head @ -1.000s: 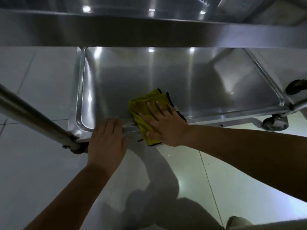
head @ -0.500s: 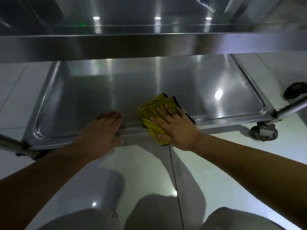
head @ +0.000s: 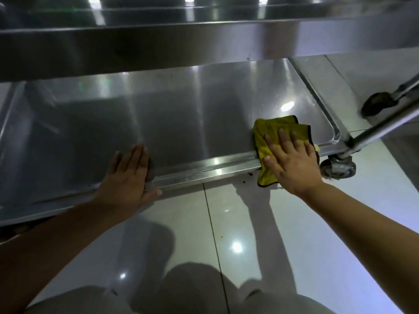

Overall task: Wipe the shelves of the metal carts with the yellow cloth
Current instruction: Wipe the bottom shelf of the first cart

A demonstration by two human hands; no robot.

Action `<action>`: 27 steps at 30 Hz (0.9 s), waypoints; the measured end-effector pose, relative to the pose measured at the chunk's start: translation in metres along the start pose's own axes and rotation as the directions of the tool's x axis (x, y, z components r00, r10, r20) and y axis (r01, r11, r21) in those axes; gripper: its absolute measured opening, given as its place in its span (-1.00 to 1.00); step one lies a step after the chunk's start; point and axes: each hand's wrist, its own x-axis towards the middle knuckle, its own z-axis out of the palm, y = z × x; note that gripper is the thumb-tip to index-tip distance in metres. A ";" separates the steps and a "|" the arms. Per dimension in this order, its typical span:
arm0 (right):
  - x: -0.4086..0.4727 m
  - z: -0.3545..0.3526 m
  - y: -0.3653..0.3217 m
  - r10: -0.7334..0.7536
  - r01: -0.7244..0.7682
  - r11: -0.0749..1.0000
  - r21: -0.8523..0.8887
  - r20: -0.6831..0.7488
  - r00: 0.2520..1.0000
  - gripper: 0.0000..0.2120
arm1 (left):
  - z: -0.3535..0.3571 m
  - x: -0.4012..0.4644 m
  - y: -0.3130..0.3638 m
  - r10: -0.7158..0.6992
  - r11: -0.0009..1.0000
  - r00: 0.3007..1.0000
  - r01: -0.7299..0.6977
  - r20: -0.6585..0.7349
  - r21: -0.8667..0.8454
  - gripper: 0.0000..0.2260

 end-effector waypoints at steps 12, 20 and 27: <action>0.043 -0.014 -0.184 -0.425 0.421 0.905 0.061 0.143 0.894 -0.46 | 0.009 0.002 0.000 -0.025 0.999 0.987 0.020 -0.159 -0.033 -0.15; 0.080 -0.003 -0.179 -0.486 0.485 0.873 0.052 0.007 0.874 -0.42 | 0.011 0.002 0.000 -0.029 1.000 0.989 0.030 -0.147 0.008 -0.15; 0.112 -0.002 -0.077 -0.216 0.218 0.973 0.077 -0.031 0.976 -0.41 | 0.011 0.001 -0.004 0.000 1.000 0.990 0.004 -0.138 0.028 -0.17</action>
